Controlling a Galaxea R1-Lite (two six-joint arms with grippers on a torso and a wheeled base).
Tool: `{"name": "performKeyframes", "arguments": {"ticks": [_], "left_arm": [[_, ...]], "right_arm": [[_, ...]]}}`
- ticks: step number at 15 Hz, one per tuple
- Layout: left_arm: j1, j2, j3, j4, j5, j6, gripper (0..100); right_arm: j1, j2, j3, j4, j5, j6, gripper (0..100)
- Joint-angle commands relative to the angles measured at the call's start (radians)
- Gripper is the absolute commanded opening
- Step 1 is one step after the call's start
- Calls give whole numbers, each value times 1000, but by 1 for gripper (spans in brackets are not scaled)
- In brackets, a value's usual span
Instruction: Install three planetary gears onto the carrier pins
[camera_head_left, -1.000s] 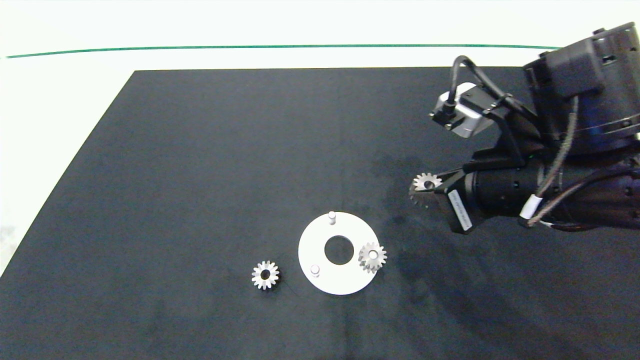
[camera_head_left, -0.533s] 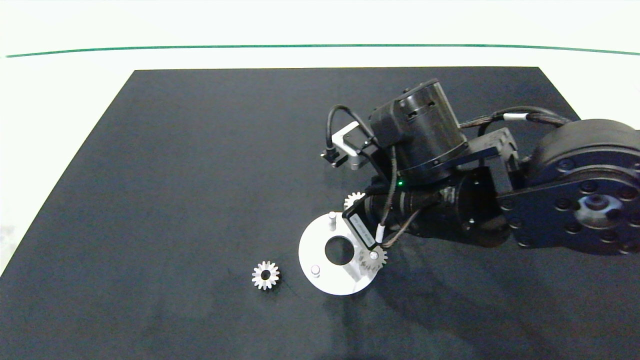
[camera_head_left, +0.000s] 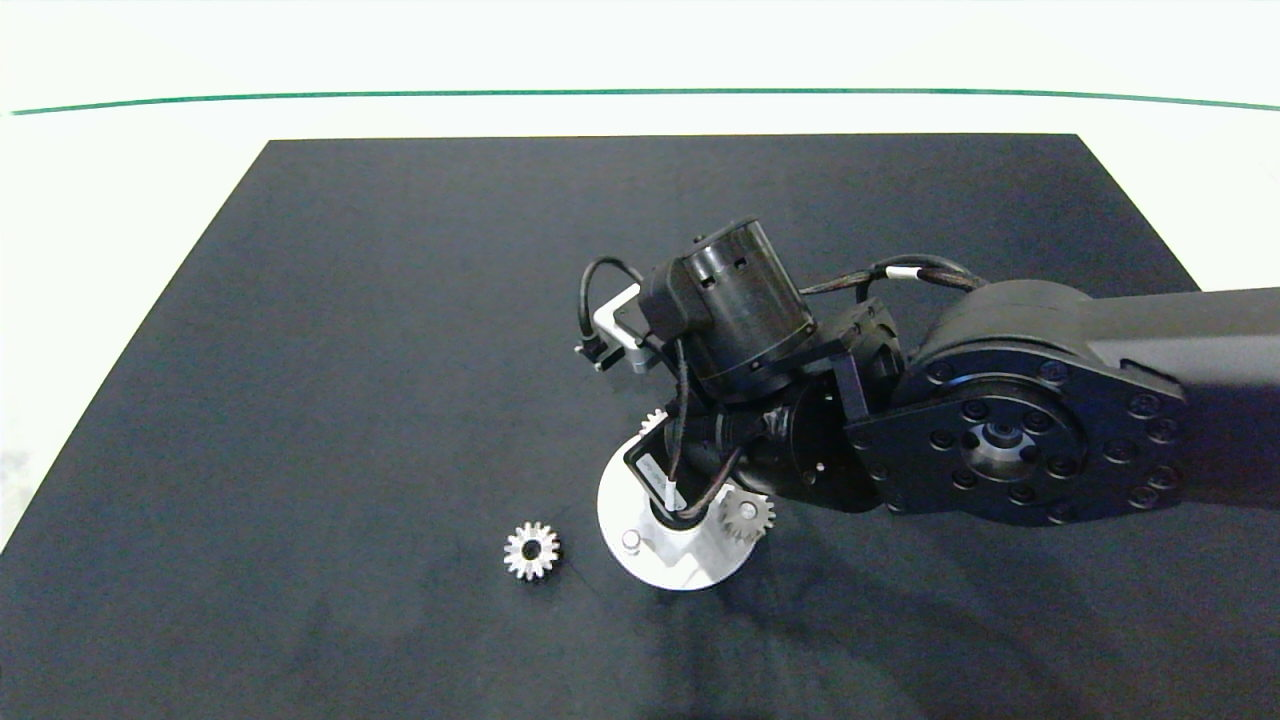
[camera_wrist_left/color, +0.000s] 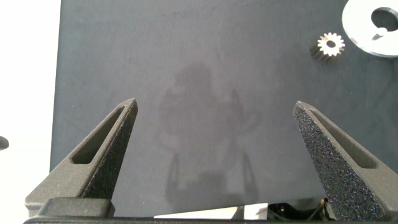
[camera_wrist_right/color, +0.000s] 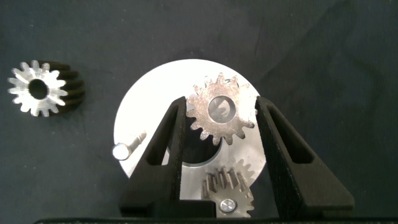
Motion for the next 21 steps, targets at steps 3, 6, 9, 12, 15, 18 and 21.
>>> {"name": "performKeyframes", "arguments": {"ticks": [3,6,9,12,15,18,21], "left_arm": [[0,3,-13,2,1,0,100],[0,1,-17,4,1,0,100],[0,3,-19,4,1,0,100],[0,5,-19,4,1,0,100],[0,5,-19,4,1,0,100],[-2,3,-17,5,1,0,100],[0,3,-17,5,1,0,100]], "right_arm": [[-12,2,-6,-1,-2,-3,16],[-15,5,-15,-1,-2,-3,16],[-15,8,-34,-1,-2,-3,16],[-17,15,-34,-1,-2,-1,16],[-18,26,-35,-1,-1,0,16],[-18,28,-35,-3,-1,2,16],[-20,28,-35,-3,-1,2,16]]}}
